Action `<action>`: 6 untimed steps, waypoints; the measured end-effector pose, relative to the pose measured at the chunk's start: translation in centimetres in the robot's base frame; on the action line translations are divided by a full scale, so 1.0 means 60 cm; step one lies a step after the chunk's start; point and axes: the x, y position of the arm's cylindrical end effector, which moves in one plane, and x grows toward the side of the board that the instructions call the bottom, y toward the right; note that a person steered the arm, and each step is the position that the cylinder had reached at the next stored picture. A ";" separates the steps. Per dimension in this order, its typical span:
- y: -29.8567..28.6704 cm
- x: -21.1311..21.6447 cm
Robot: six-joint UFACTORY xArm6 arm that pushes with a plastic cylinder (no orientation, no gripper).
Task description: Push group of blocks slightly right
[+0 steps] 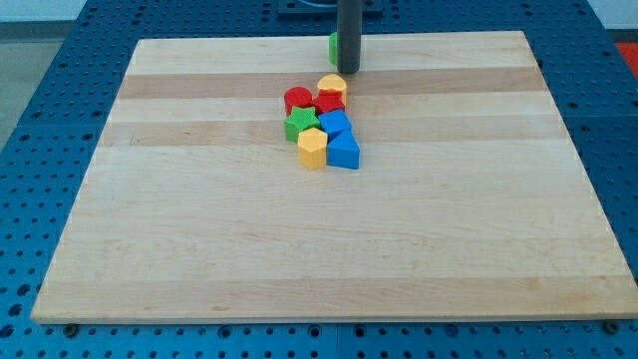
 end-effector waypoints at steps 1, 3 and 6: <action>-0.059 0.019; -0.145 0.050; -0.134 0.100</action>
